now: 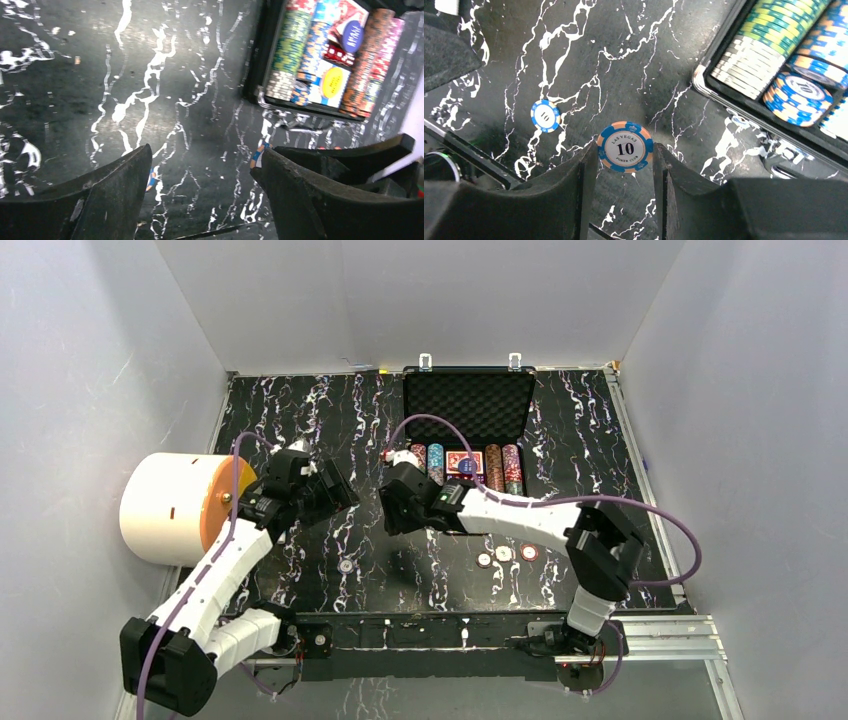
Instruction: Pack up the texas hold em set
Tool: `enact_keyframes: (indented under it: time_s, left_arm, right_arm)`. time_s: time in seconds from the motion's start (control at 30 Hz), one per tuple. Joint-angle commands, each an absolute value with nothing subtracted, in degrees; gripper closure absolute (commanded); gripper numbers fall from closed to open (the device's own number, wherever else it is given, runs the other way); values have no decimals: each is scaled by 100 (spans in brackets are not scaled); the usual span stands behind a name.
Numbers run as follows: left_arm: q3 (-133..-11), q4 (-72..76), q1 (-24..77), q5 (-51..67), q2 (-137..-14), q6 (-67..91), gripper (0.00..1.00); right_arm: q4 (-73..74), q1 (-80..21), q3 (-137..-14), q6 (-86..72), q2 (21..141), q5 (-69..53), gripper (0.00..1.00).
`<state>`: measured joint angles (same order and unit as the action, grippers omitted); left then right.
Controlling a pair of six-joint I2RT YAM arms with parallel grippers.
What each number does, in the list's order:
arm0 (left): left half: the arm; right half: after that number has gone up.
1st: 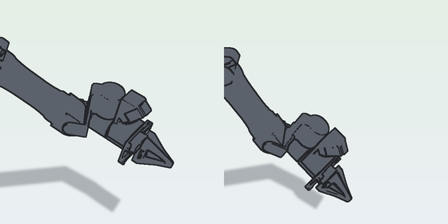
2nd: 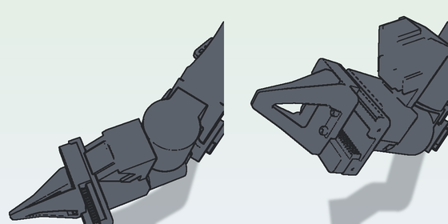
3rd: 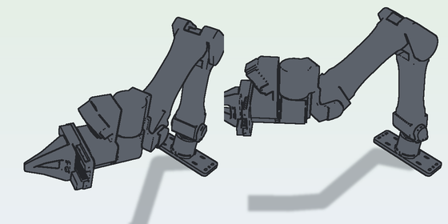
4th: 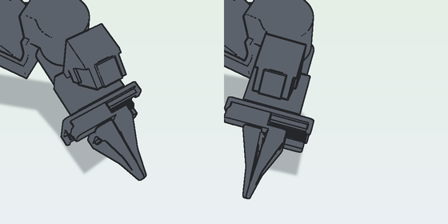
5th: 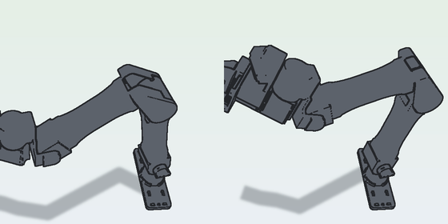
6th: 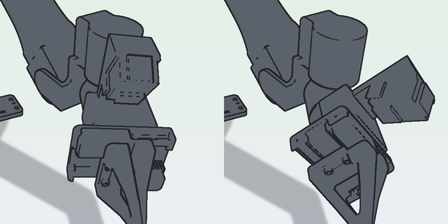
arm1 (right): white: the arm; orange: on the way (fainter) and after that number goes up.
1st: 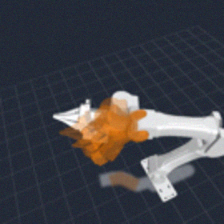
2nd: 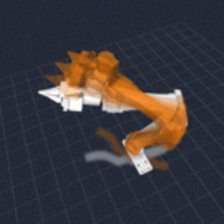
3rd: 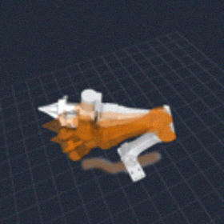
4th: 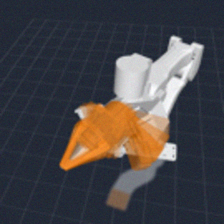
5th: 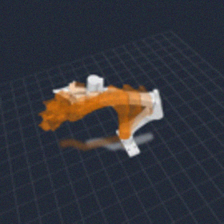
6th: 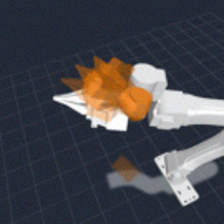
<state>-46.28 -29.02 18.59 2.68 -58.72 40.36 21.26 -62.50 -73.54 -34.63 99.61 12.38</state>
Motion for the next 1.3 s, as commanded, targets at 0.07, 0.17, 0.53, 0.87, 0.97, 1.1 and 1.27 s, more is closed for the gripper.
enact_keyframes:
  time_s: [0.07, 0.17, 0.53, 0.87, 0.97, 1.1, 1.27]
  left_arm:
    - [-4146, -2392, 1839, 1357, -5337, 4180, 31]
    - [-3880, -1648, 1837, 2268, -5305, 3859, 36]
    - [-3302, 706, 2383, 2948, -5703, 3801, 29]
    - [-4207, -1482, 3025, -1484, -6426, 4119, 41]
    - [-4441, -1994, 2749, -1520, -6591, 4090, 40]
    - [-4588, -2118, 1939, -1032, -6814, 3922, 31]
    - [-5260, -2603, 1675, -1170, -7692, 3406, 23]
  right_arm:
    - [1388, -5980, -6924, -4044, 9201, 1229, 51]
    - [1224, -5842, -6763, -4364, 9022, 1249, 51]
    - [45, -5361, -5726, -6295, 8171, 1387, 51]
    - [780, -5283, -6064, -5883, 8401, 1641, 48]
    - [905, -5287, -6182, -5237, 8578, 1591, 45]
    - [1048, -5289, -6463, -4622, 8843, 1363, 40]
    - [1018, -5282, -6673, -4491, 9150, 918, 39]
